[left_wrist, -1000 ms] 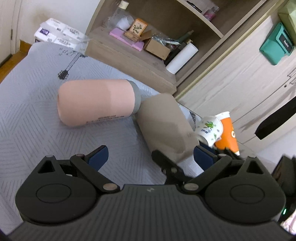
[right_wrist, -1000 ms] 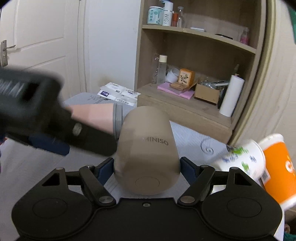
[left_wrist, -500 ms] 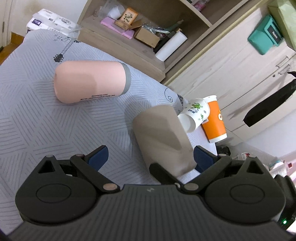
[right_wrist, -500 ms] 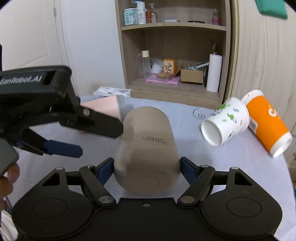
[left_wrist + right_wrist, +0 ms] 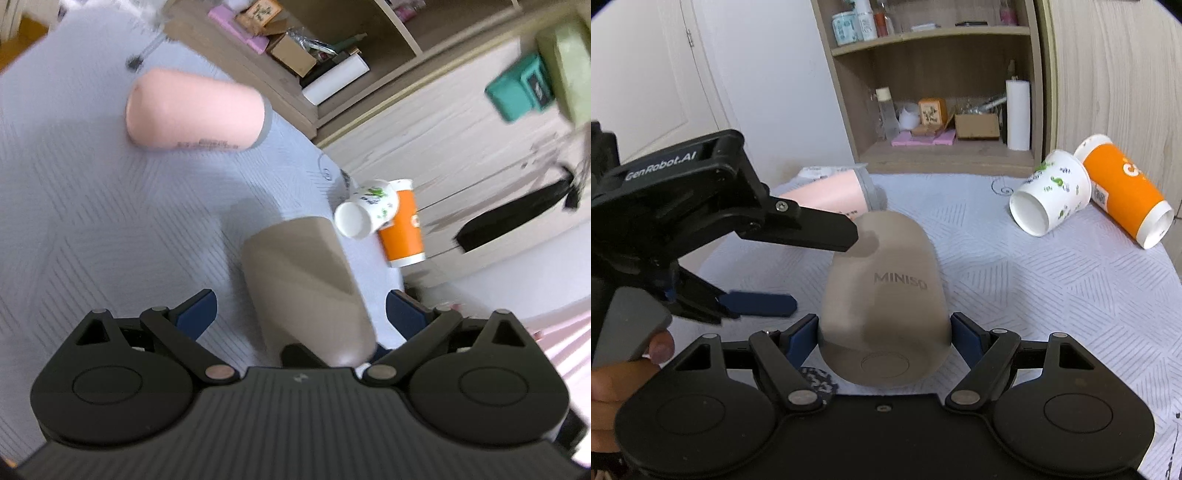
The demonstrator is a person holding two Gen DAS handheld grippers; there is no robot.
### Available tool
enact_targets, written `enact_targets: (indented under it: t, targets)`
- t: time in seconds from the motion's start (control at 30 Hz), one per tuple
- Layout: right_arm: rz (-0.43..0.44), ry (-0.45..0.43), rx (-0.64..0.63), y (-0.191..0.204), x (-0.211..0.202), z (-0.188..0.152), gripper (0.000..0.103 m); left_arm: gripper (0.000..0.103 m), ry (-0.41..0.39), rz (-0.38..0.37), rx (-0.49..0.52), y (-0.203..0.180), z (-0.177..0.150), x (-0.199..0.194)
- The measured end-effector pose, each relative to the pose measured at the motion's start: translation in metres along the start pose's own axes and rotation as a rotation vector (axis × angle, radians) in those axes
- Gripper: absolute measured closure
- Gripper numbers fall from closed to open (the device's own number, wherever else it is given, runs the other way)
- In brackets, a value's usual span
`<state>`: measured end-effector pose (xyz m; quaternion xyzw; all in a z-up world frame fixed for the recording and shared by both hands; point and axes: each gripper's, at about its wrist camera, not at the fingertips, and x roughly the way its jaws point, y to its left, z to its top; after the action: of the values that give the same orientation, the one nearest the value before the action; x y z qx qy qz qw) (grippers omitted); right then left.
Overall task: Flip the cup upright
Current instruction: 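Hold the taupe tumbler with the right gripper while the left gripper pushes its side upward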
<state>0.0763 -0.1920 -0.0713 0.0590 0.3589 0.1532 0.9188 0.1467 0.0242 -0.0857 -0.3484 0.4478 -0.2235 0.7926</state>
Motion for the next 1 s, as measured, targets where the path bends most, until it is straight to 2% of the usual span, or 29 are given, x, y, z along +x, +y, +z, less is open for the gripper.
enact_targets:
  t: [0.13,0.27,0.37,0.53,0.57,0.63,0.8,0.93,1.0]
  targets:
    - [0.011,0.014,0.011,0.003,0.000,-0.001,0.022,0.008,-0.016,-0.007,-0.006,0.005,-0.002,-0.005]
    - [0.022,0.037,0.030,0.004,0.002,-0.004,0.022,0.016,0.016,-0.007,-0.043,0.014,-0.004,0.002]
    - [0.036,0.064,0.044,0.005,0.004,-0.005,0.021,0.016,0.012,0.008,-0.037,0.017,-0.004,0.007]
    - [0.067,0.146,-0.041,0.007,0.007,0.009,0.021,0.018,0.052,-0.003,-0.001,0.020,-0.003,0.016]
    - [0.087,0.166,-0.058,0.006,0.007,0.013,0.021,0.023,0.059,-0.009,0.001,0.020,-0.003,0.017]
    - [0.122,0.218,-0.105,0.007,0.008,0.024,0.016,0.027,0.066,-0.032,0.003,0.021,-0.004,0.018]
    - [0.183,0.292,-0.166,0.009,0.015,0.046,0.012,0.027,0.076,-0.039,0.023,0.020,-0.002,0.019]
    - [0.163,0.369,-0.259,0.015,0.026,0.055,0.012,0.027,0.109,-0.047,0.009,0.023,0.002,0.020]
    - [0.181,0.410,-0.281,0.013,0.032,0.060,0.011,0.027,0.129,-0.051,0.003,0.023,0.004,0.022]
